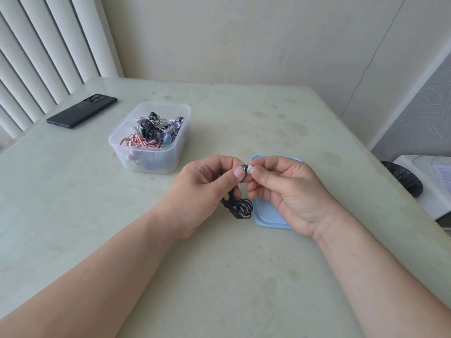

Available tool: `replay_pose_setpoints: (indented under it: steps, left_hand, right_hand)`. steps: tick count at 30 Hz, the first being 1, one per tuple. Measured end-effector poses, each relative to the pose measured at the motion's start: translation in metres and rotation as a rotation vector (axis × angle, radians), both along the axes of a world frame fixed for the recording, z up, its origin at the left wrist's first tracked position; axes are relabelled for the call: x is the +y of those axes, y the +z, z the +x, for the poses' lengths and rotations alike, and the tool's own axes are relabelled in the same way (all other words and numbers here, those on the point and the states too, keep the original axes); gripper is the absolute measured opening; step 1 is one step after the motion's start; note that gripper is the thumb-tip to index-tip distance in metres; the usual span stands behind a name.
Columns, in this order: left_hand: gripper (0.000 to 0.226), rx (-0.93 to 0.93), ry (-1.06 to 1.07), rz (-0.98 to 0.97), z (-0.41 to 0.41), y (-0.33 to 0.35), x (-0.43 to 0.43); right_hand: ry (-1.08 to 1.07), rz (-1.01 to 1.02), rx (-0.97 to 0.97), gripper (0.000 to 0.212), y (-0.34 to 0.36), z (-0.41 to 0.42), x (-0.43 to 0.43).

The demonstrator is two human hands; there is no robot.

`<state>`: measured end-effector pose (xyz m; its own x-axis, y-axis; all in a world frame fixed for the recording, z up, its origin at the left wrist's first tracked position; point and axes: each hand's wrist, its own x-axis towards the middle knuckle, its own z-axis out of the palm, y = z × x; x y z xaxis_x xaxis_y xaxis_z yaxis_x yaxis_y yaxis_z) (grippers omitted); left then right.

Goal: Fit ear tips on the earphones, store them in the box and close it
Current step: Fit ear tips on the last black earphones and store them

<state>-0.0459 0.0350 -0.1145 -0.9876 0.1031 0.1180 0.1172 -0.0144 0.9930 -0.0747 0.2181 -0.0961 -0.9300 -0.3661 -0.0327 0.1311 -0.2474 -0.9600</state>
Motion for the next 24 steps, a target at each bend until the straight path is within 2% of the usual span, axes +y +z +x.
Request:
replay_pose_setpoints:
  steps: [4,8,18,24]
  left_hand:
    - [0.012,-0.015,0.026,0.028,0.0,0.0006,0.001]
    - [0.011,0.002,0.072,0.053,0.001,0.0004,0.0027]
    - [0.004,0.098,0.118,0.006,0.0053,0.0006,0.0063]
    - [0.007,0.077,0.097,0.035,0.0043,-0.0001,0.0038]
  right_hand:
    - [-0.041,-0.023,-0.038,0.016,0.001,0.0,-0.0004]
    - [-0.049,-0.017,-0.051,0.009,0.0015,-0.0003,0.0011]
    - [-0.044,-0.074,-0.083,0.018,0.0024,-0.0016,0.0014]
    - [-0.001,-0.008,-0.061,0.016,0.0008,-0.0023,0.0015]
